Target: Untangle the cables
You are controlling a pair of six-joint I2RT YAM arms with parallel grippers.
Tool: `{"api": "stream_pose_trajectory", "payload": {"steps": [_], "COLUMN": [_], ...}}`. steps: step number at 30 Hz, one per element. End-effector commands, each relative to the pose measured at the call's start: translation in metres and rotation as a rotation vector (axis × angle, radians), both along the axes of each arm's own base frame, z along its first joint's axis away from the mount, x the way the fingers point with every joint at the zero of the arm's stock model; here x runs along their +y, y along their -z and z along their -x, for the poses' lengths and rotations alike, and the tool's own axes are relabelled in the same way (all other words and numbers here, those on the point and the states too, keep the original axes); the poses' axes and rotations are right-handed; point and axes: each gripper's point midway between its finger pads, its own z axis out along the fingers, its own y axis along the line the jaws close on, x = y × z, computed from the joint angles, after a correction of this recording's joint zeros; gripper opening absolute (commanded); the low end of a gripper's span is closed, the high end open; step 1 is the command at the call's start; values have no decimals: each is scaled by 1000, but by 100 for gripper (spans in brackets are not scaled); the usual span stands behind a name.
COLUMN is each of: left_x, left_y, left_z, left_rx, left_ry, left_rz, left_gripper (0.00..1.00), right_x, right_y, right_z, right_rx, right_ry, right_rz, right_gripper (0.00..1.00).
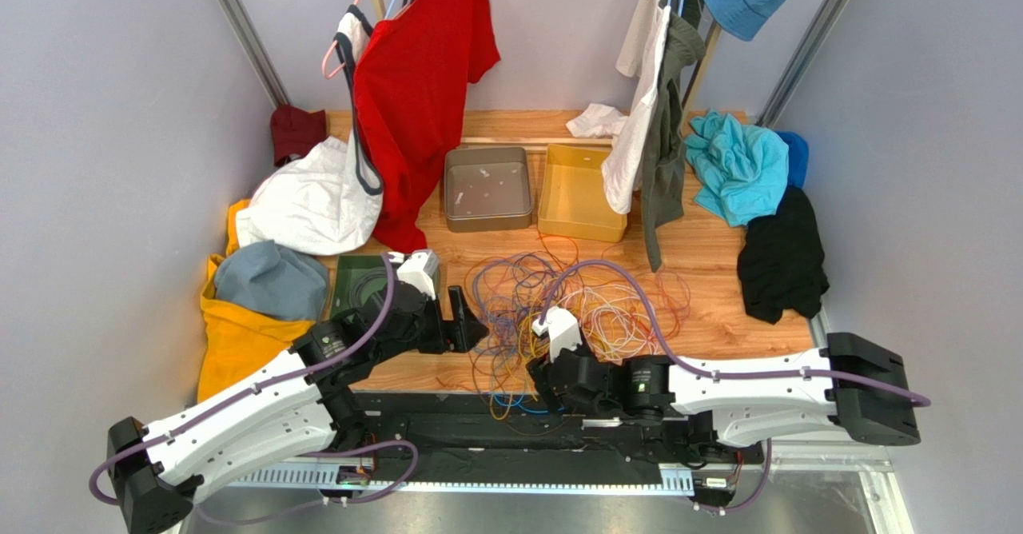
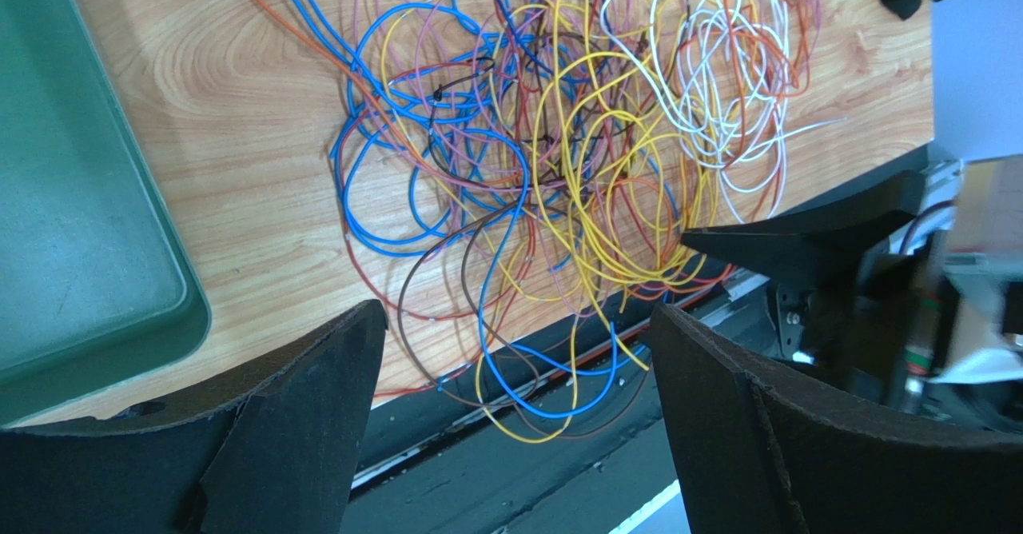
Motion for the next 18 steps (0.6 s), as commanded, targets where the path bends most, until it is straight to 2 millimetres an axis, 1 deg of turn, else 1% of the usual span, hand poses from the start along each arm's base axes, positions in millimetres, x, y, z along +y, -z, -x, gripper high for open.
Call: {"api": "stream_pose_trajectory", "payload": {"steps": [1,2,3,5,6,8,9,11,13,14,15,16,17,18], "left_x": [1,2,3,4,4,4,5,6,7,8,8,9,9,10], "left_y": [-4,-3,0,-1,0,0,1,2,1,0,-2,-2,-3,-6], "left_z": [0,1,1,2,2,3,3,3,3,3,3,4,3,3], "left_rx": [-23,-23,-20,-21,-22,-23,-22,-22,-27,-28,-37,-37,-43,-52], "left_ry": [-4,-6,-6,-5,-5,-4,-4,-8,-11,-11,-9,-10,-11,-11], "left_rz": [21,21,17,20,22,21,19,15,15,17,21,23,23,29], "left_gripper": [90,90,90,89,90,89,89,89,89,89,89,89,89,89], "right_x": [31,31,31,33,31,29,27,28,27,26,25,25,26,23], "right_y": [-18,-16,-11,-8,-3,1,4,6,6,7,6,6,2,1], "right_z": [-11,-13,-15,-17,-20,-22,-24,-25,-26,-26,-27,-26,-27,-27], "right_rx": [-51,-54,-59,-65,-72,-79,-84,-86,-90,-91,-93,-92,-93,-95], "right_ry": [26,34,43,52,73,90,102,109,114,115,119,118,123,127], "right_rz": [-95,-86,-66,-51,-31,-17,0,1,10,15,18,16,5,12], "right_gripper": [63,63,61,57,52,49,44,41,35,30,20,15,0,0]}}
